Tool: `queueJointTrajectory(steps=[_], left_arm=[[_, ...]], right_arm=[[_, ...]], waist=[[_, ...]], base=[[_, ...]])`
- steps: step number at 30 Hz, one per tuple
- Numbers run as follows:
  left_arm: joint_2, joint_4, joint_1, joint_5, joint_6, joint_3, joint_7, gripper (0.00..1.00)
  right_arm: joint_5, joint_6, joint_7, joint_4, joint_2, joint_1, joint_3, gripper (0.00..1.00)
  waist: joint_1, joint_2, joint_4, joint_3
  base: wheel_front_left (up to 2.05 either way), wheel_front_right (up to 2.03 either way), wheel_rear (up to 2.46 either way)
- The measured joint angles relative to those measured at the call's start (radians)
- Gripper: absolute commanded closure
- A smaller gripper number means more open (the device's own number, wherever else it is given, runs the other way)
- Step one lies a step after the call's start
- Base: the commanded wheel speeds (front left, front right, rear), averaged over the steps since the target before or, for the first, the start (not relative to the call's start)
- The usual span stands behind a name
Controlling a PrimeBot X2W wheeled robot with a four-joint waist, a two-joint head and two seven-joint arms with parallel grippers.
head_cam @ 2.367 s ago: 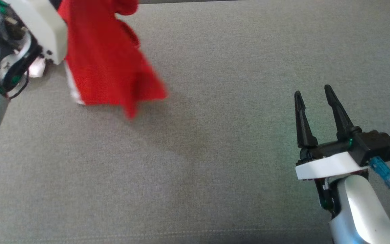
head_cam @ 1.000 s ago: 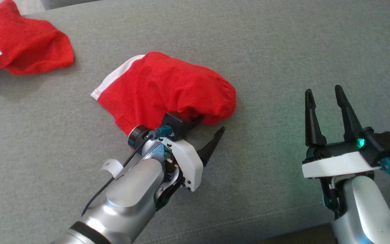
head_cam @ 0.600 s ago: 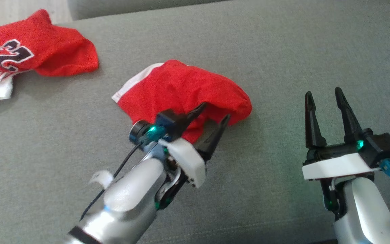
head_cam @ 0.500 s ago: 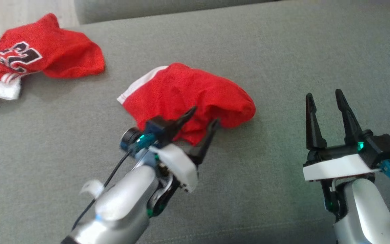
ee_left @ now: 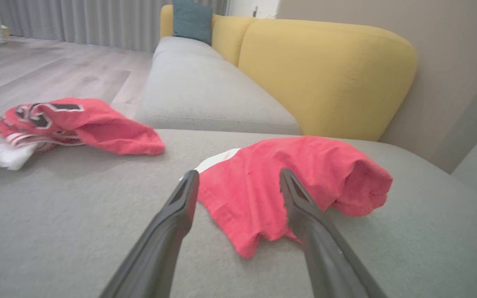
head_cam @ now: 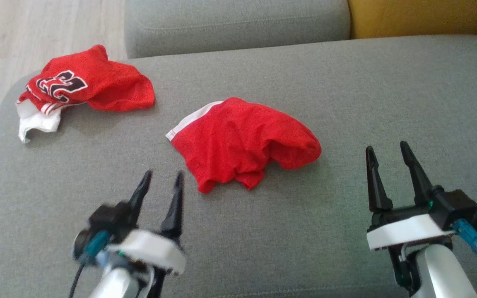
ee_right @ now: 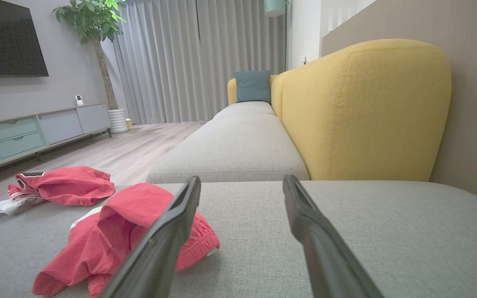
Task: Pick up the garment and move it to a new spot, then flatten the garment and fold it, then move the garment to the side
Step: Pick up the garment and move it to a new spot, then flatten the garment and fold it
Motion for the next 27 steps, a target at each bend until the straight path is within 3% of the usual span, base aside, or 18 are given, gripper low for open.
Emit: queueJointTrajectory(steps=[9, 17, 27], left_arm=[[-0.044, -0.073, 0.191, 0.097, 0.002, 0.206, 0.0, 0.0], [-0.094, -0.066, 0.242, 0.16, -0.067, 0.319, 0.0, 0.0], [-0.134, -0.035, 0.244, 0.203, -0.127, 0.384, 0.0, 0.0]], right_arm=[[0.001, 0.0, 0.0, 0.006, 0.0, 0.031, 0.008, 0.0], [0.015, 0.0, 0.0, 0.01, 0.0, 0.052, 0.023, 0.0], [0.028, 0.0, 0.0, 0.026, 0.0, 0.068, 0.03, 0.0]], waist=[[0.0, 0.0, 0.013, -0.025], [0.0, 0.0, 0.018, -0.033], [0.0, 0.0, 0.013, -0.033]], base=[[0.0, 0.0, 0.0], [0.0, 0.0, 0.0], [0.0, 0.0, 0.0]])
